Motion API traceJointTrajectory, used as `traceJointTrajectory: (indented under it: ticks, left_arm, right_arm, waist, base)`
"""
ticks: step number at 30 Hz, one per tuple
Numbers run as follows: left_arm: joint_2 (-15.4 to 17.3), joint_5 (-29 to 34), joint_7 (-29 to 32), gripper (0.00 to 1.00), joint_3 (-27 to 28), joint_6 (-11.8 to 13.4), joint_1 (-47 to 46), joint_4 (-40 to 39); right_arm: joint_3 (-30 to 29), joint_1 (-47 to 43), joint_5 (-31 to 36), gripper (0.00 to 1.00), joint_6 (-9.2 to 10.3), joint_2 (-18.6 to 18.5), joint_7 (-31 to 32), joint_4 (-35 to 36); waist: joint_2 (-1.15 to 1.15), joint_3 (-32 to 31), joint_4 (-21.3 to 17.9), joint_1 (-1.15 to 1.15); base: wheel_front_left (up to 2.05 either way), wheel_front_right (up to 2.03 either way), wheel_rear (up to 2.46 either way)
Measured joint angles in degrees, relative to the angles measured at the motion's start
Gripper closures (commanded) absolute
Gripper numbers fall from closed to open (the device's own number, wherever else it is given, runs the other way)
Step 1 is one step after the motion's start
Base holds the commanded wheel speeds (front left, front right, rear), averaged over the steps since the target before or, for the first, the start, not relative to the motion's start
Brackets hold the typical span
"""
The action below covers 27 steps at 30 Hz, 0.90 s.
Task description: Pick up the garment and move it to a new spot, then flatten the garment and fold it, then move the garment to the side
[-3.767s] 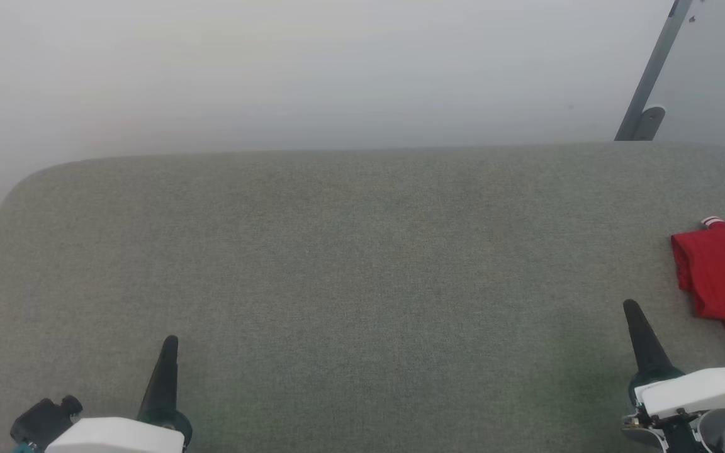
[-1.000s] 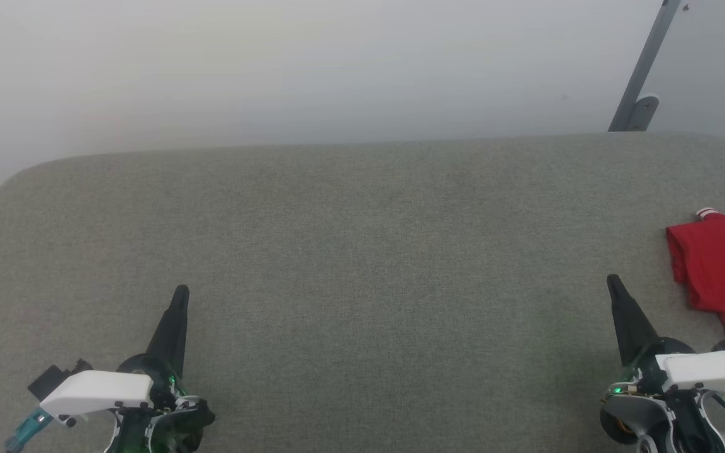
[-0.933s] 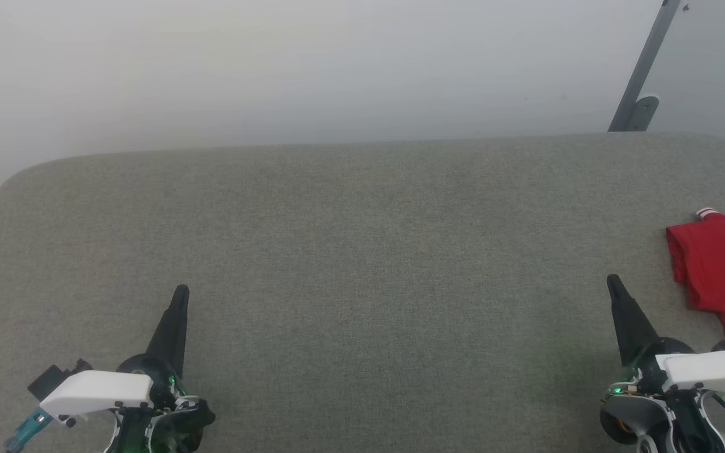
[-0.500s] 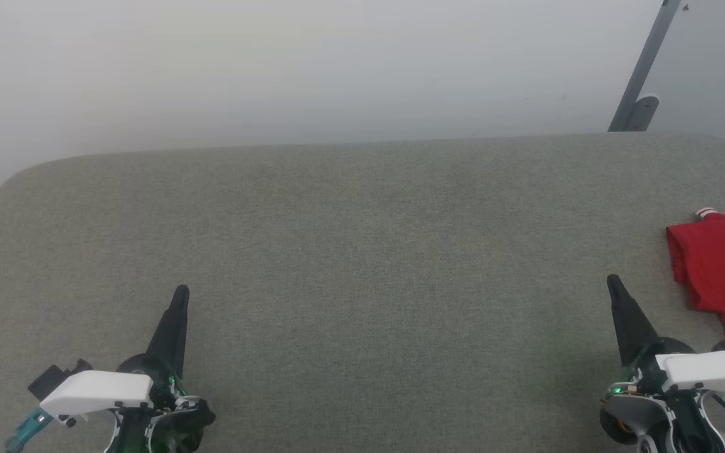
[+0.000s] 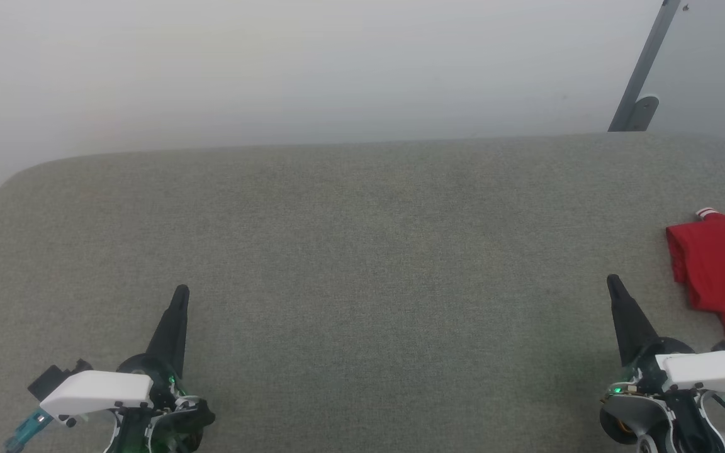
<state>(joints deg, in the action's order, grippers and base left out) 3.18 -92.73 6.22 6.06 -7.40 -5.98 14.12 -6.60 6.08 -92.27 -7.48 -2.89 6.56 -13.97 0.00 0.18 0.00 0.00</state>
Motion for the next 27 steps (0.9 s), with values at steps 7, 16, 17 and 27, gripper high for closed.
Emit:
traceJointTrajectory:
  ticks: [7,16,17,27]
  left_arm:
    - [0.0,0.0,0.0,1.00,0.0,0.0,0.0,0.0]
    - [-0.1,0.0,0.0,1.00,0.1,0.0,0.0,0.0]
    - [-0.1,0.0,0.0,1.00,0.1,0.0,0.0,0.0]
    - [-0.1,0.1,0.1,1.00,0.1,0.0,0.0,0.0]
  right_arm:
    - [0.0,0.0,0.0,1.00,0.00,0.0,0.0,0.0]
    - [0.0,0.0,0.0,1.00,0.00,0.0,0.0,0.0]
    - [0.0,0.0,0.0,1.00,0.00,0.0,0.0,0.0]
    - [0.0,0.0,0.0,1.00,0.00,0.0,0.0,0.0]
  waist:
    - [0.00,0.0,0.0,0.00]
    - [0.00,0.0,0.0,0.00]
    - [0.00,0.0,0.0,0.00]
    - [0.00,0.0,0.0,0.00]
  base:
    - [0.00,0.00,0.00]
    - [0.00,0.00,0.00]
    - [0.00,0.00,0.00]
    - [0.00,0.00,0.00]
